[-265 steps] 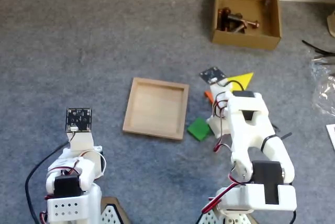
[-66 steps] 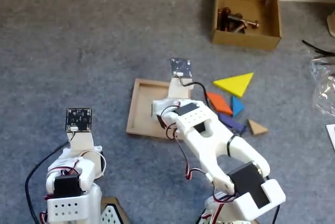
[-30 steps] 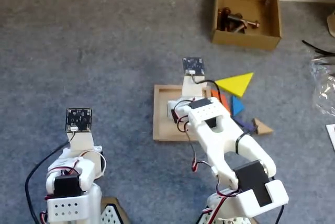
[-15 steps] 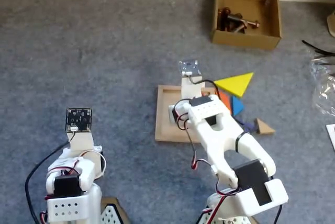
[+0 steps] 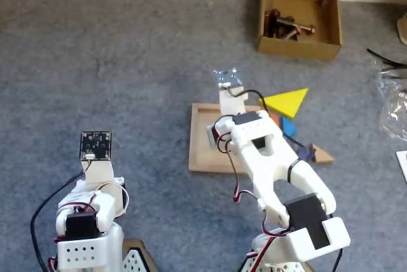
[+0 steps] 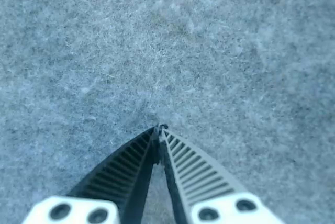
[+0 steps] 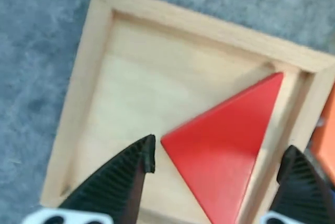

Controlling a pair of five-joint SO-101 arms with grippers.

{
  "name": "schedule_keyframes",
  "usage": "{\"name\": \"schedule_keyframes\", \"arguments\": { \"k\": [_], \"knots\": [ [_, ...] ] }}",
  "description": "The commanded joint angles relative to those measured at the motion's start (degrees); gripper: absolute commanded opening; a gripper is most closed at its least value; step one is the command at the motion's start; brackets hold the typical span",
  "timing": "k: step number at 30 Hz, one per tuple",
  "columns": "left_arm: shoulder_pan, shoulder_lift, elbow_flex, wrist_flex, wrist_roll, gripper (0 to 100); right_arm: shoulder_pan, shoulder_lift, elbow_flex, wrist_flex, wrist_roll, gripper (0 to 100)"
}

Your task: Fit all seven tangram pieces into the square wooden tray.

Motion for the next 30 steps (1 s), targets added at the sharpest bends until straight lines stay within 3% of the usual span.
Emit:
{"name": "schedule_keyframes", "arguments": {
  "k": [1,6,14,22,30],
  "knots": [
    [-0.48,0.40,1.19,0.44,0.09,0,1.10,-1.45,-6.55,5.23,0.88,34.6],
    [-0.48,0.40,1.19,0.44,0.09,0,2.51,-1.36,-13.76,11.30,0.88,34.6],
    [-0.48,0.40,1.19,0.44,0.09,0,9.10,-1.36,-15.25,11.56,1.41,34.6],
    [-0.48,0.40,1.19,0.44,0.09,0,14.81,-1.54,-15.96,15.78,17.58,34.6],
    [-0.48,0.40,1.19,0.44,0.09,0,25.54,-1.01,-25.45,20.79,18.29,34.6]
  ]
}}
